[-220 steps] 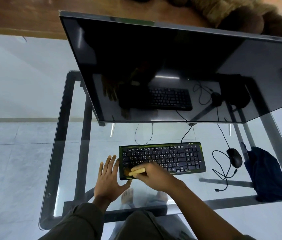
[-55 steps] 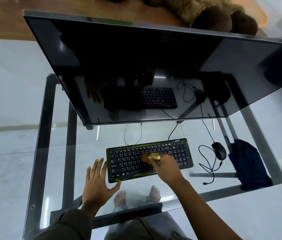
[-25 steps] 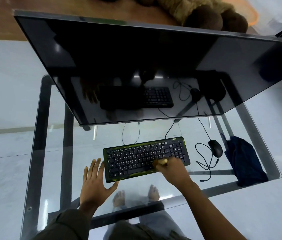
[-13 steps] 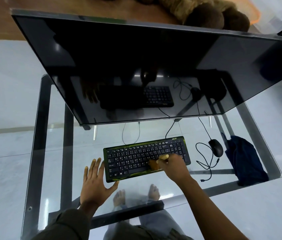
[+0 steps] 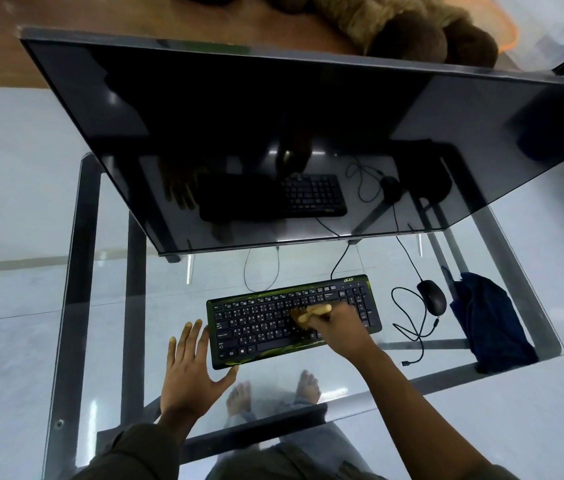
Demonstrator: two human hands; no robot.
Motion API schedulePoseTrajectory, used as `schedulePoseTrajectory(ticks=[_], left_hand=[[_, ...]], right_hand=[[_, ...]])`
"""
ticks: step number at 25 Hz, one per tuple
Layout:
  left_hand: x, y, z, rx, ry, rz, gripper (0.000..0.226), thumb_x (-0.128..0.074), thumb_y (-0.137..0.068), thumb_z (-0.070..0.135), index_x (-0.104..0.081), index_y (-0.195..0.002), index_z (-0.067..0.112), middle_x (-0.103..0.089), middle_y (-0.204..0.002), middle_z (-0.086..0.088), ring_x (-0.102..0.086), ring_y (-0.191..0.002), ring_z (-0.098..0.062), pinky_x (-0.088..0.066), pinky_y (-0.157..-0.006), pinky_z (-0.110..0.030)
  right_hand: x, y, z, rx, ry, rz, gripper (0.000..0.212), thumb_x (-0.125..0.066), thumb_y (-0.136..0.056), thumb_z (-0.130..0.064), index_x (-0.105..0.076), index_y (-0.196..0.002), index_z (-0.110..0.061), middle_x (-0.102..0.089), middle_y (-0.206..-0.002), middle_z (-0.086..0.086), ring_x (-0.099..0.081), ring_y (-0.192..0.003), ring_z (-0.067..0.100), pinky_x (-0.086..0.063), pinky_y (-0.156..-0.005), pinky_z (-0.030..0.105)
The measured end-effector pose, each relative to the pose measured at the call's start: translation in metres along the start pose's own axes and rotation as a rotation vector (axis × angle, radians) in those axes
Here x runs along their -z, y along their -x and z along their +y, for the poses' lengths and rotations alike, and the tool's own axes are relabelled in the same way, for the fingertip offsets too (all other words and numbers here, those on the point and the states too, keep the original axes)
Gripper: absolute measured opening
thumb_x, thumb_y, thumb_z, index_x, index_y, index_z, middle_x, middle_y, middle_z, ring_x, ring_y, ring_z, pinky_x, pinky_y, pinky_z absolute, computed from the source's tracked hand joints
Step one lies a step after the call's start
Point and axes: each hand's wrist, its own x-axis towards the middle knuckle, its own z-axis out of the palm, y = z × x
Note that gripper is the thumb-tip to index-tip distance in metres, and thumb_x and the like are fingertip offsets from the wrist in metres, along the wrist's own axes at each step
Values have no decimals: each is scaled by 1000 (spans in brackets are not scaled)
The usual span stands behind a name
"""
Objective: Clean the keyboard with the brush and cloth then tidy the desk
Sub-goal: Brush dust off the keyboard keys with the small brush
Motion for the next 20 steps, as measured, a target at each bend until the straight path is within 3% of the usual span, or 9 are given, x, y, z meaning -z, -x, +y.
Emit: schedulePoseTrajectory(ticks=[2,4,6,9,11,13,15,17,20], left_hand=[[-1,0,0,2,8,-1,100,-40,-78,84,-31,-151,18,-27,-162,-8,-16,-152,-27,-17,-122,-54],[-1,0,0,8,1,-7,100,-40,-78,84,-31,-152,18,-25,-162,-6,-12,-153,-25,-15,-123,-53],[-1,0,-1,8,4,-9,100,-42,-78,84,-31,-152,18,-24,-163,-6,-10,-153,-23,-14,-123,-52],[-1,0,-1,6,-5,-2,100,-43,-78,83,-31,-153,17,-24,-163,-6,-10,-153,-23,-13,-123,-52],[-1,0,-1,8,-7,-5,101,-42,-78,84,-30,-153,17,-24,-163,-6,-10,-153,-23,-13,-123,-52],[-2,-1,0,14,-4,-6,101,-42,-78,84,-30,-153,18,-23,-163,-6,-9,-153,-23,-12,-123,-52],[-1,-1,1,17,-9,-7,101,-41,-78,84,-29,-153,18,-22,-163,-5,-8,-153,-23,-11,-124,-51],[-1,-2,1,20,-11,-10,101,-41,-78,85,-28,-153,19,-22,-164,-5,-7,-153,-22,-10,-124,-50],[-2,-2,3,18,-5,-11,101,-41,-78,84,-28,-153,19,-21,-164,-5,-7,-153,-22,-9,-124,-50]], right_hand=[[-1,-1,-4,-5,16,59,12,-70,-89,-21,-79,-85,-15,-71,-66,-5,-63,-54,8,-50,-52,24],[-6,-3,-7,21,5,-9,13,-68,-91,-21,-80,-88,-17,-75,-73,-4,-67,-57,9,-52,-52,26],[-8,-5,-10,19,29,57,18,-64,-93,-21,-79,-86,-15,-74,-70,-1,-61,-50,4,-51,-51,23],[-14,-8,-16,70,35,-14,16,-65,-94,-21,-80,-92,-14,-77,-83,-1,-60,-50,-3,-43,-49,11],[-18,-10,-18,69,7,39,16,-66,-94,-23,-80,-91,-16,-76,-78,-1,-57,-48,-1,-40,-49,13],[-18,-14,-20,47,1,46,17,-67,-93,-29,-79,-95,-17,-76,-79,1,-59,-51,1,-44,-51,17],[-20,-14,-23,57,-20,-26,18,-67,-93,-27,-79,-101,-15,-77,-83,-1,-59,-51,-3,-42,-50,11],[-23,-13,-26,63,-2,58,18,-66,-95,-25,-78,-98,-12,-72,-73,-10,-57,-49,-7,-40,-48,9],[-23,-10,-27,99,26,33,25,-64,-95,-35,-76,-108,-17,-76,-84,-5,-66,-60,3,-52,-57,15]])
